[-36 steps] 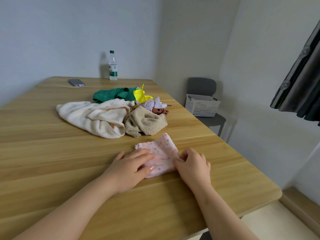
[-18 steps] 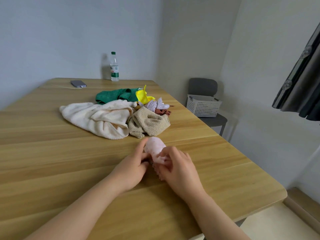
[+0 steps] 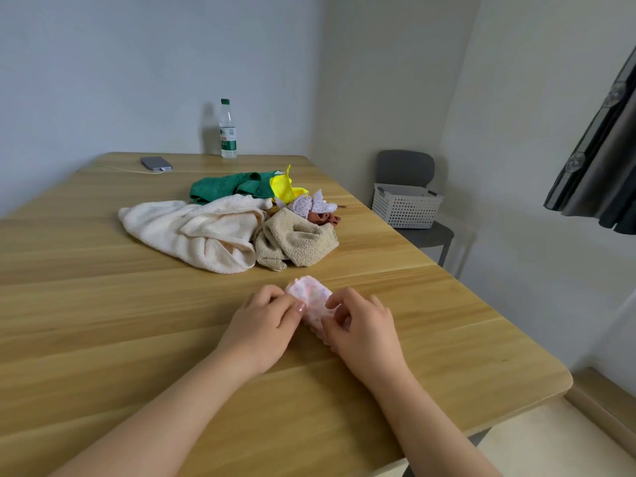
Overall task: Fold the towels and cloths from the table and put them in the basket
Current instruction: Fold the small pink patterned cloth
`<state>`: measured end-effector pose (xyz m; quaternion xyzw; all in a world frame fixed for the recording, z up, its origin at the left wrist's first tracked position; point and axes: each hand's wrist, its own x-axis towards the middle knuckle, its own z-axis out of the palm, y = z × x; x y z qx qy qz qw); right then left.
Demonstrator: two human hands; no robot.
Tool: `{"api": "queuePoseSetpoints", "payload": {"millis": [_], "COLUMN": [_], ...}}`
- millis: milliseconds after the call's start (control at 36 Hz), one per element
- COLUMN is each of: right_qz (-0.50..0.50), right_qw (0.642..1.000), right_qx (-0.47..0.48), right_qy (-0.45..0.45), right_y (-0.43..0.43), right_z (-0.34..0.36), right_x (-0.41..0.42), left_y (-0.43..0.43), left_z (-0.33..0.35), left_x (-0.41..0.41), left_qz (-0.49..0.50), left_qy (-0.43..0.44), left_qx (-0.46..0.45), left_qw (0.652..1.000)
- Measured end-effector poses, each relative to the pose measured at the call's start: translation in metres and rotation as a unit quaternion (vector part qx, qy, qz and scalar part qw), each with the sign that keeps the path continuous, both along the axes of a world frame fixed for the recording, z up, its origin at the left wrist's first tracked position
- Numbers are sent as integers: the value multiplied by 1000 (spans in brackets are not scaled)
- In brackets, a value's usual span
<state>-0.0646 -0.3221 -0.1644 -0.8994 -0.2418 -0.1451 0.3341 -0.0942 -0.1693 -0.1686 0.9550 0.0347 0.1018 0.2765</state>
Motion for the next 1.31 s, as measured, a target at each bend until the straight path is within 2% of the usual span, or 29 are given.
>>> {"api": "queuePoseSetpoints", "payload": {"millis": [83,139,250,444,500,556,611,667,722,833,889,1028,1056,1139,1306], "right_qz": [-68,-104,-105,-46,-26,-9,14,24,34,44,34,-17,-32,-59,-132], "right_qw": [994,986,981,994,996,995,990,981,966,913,878,766,753,750,726], "right_qx": [-76,-90,-114,-19,5,29,76,110,150,232,272,342,346,345,410], "right_qy": [44,97,115,100,90,93,120,158,207,333,392,544,559,562,535], "right_y": [-3,-5,-6,-14,-15,-15,-15,-17,-20,-25,-26,-33,-36,-45,-78], "right_z": [2,2,-1,1,0,-1,1,4,7,31,49,96,104,119,126], "right_x": [1,1,4,8,8,6,3,1,2,6,9,21,25,33,47], "left_y": [-1,0,3,6,3,2,0,-2,-5,-8,-7,-13,-16,-26,-61], "left_z": [-1,-3,-7,-7,-5,0,5,10,20,43,56,93,97,109,121], "left_x": [0,2,6,3,3,1,-1,0,2,8,11,18,21,35,66], "left_qz": [-12,-21,-38,-41,-22,12,60,88,92,31,32,91,104,115,98], "left_qy": [-8,5,5,-44,-41,-18,3,24,56,135,163,157,162,176,190], "left_qx": [31,41,38,4,-27,-102,-202,-259,-307,-390,-426,-514,-528,-551,-541], "left_qw": [999,999,999,998,999,995,978,961,946,910,889,839,827,808,813]}}
